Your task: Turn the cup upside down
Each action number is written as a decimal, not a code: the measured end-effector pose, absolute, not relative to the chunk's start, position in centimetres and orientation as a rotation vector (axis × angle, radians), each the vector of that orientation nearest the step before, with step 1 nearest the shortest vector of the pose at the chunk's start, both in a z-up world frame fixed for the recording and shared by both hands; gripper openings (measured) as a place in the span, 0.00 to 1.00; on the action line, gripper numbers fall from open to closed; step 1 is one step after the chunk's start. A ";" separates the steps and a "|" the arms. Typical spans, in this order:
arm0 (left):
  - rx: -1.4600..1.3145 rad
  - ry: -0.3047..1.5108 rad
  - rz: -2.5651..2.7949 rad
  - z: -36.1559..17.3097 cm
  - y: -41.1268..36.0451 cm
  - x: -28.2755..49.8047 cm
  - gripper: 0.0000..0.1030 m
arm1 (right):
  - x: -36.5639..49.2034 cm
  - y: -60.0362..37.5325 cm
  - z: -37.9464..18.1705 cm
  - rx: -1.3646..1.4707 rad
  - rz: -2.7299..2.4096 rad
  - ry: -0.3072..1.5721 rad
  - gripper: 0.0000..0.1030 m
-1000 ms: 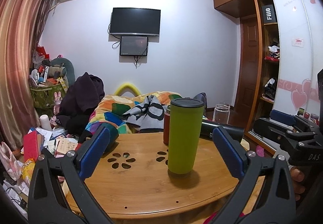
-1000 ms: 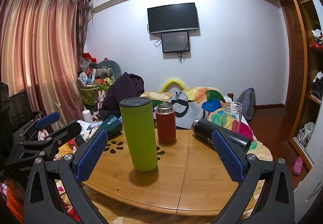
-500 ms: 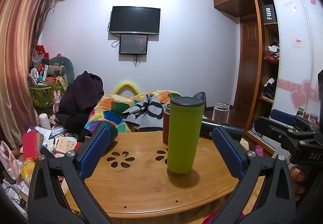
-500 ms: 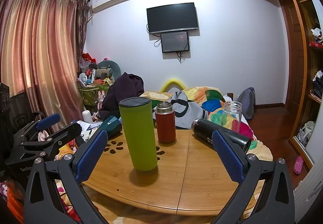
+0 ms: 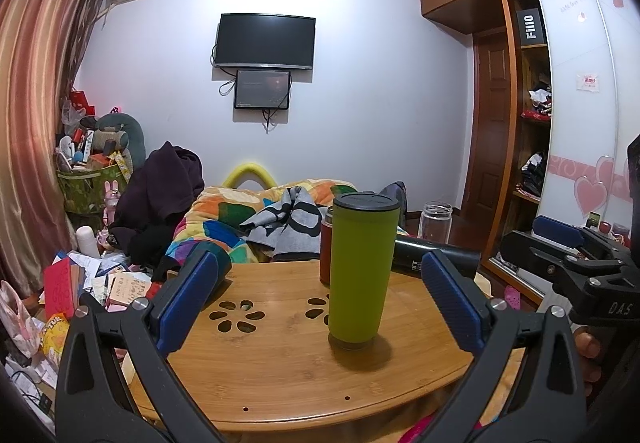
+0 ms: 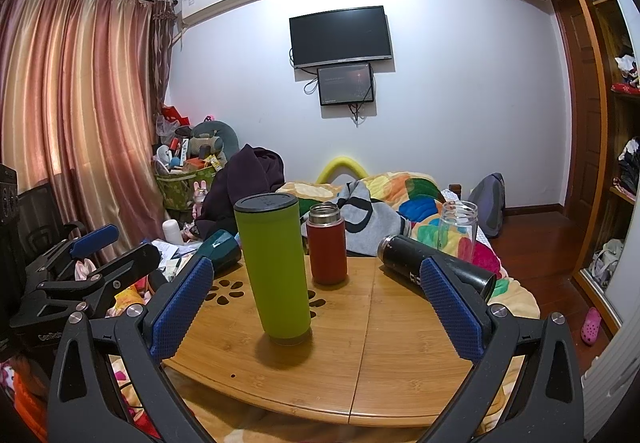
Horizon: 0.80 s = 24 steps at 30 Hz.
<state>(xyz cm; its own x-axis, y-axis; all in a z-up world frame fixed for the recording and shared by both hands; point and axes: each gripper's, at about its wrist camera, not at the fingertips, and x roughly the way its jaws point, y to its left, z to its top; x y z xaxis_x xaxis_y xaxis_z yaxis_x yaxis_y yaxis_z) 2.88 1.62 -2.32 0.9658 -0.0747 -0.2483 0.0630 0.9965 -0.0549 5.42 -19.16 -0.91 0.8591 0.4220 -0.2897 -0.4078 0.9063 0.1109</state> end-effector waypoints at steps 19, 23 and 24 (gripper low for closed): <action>-0.094 0.293 -0.064 -2.3 2.3 3.5 1.00 | 5.4 -19.3 -0.8 0.049 0.433 0.315 1.00; -0.091 0.286 -0.059 -2.3 2.4 3.5 1.00 | 5.4 -19.3 -0.9 0.049 0.433 0.317 1.00; -0.091 0.286 -0.061 -2.3 2.3 3.4 1.00 | 5.4 -19.3 -0.9 0.049 0.433 0.317 1.00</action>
<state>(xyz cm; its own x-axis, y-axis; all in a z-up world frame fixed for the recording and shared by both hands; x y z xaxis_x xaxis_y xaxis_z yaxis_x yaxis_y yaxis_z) 3.41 2.28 -2.30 0.9576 -0.0725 -0.2789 0.0466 0.9941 -0.0983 5.42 -19.26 -0.87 0.8594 0.4200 -0.2916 -0.4049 0.9073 0.1136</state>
